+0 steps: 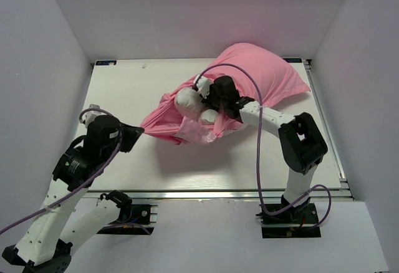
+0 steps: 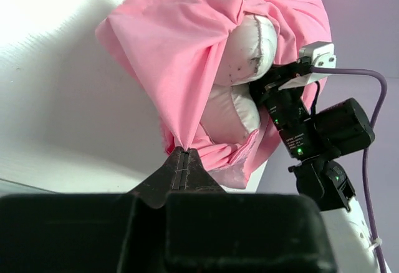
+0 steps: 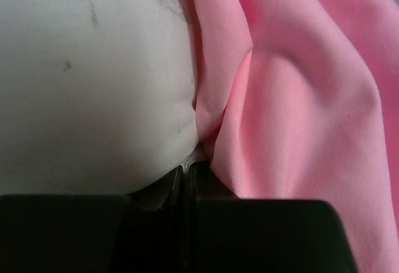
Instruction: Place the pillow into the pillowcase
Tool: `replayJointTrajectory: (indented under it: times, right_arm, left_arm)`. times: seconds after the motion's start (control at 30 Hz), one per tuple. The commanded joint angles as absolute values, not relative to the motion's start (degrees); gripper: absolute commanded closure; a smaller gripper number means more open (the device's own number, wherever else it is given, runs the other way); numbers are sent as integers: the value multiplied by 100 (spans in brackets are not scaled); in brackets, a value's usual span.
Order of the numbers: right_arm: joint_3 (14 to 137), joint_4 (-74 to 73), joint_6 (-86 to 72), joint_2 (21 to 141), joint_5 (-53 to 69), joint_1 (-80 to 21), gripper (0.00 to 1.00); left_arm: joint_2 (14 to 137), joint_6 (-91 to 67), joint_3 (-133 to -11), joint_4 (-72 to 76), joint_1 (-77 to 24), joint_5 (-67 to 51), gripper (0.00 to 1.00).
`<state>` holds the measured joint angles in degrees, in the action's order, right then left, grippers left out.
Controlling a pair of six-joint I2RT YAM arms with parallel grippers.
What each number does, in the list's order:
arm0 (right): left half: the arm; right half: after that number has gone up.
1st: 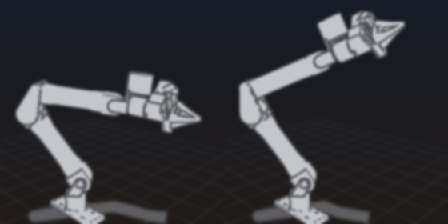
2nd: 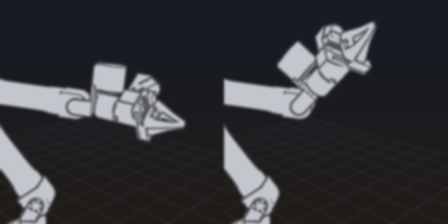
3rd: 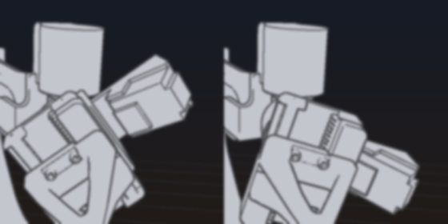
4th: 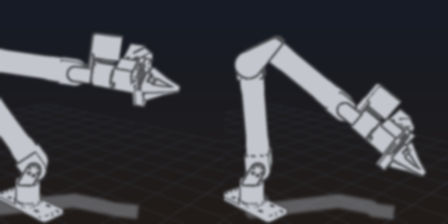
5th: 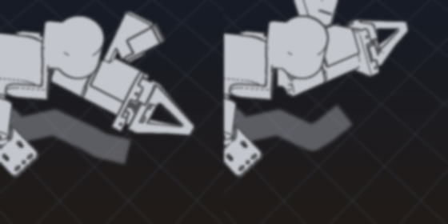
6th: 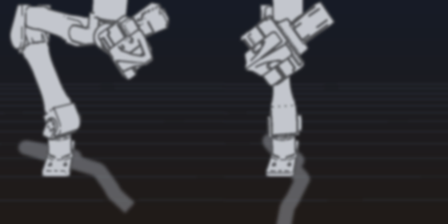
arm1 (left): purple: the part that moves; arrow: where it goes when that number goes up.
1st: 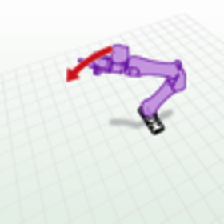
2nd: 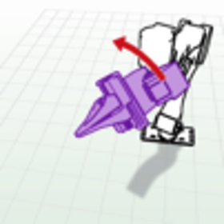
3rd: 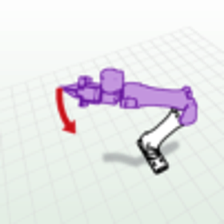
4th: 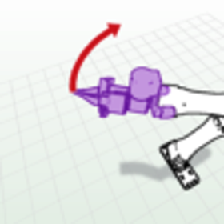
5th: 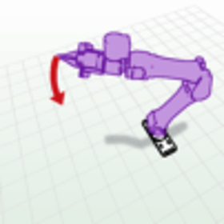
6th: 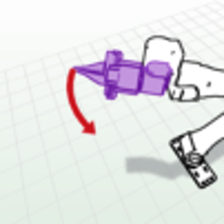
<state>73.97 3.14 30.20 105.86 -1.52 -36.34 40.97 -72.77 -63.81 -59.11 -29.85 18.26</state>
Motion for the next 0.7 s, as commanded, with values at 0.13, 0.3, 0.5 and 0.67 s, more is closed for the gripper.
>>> replayJointTrajectory:
  times: [0.13, 0.3, 0.5, 0.67]
  right_arm:
    - [7111, 351, 3954, 11171, -1758, -3111, 100]
    - [6996, 483, 4166, 11154, -1688, -3111, 100]
    - [6873, 246, 4035, 10550, -568, -3181, 100]
    - [6890, -365, 3956, 9924, 675, -3331, 87]
  left_arm:
    - [3621, -7365, -7390, -7083, -2936, 2715, 100]
    - [3577, -7356, -7717, -7163, -2944, 2777, 100]
    - [3603, -7198, -7138, -6268, -2944, 2321, 100]
    - [3980, -6988, -6338, -5066, -2944, 1706, 100]
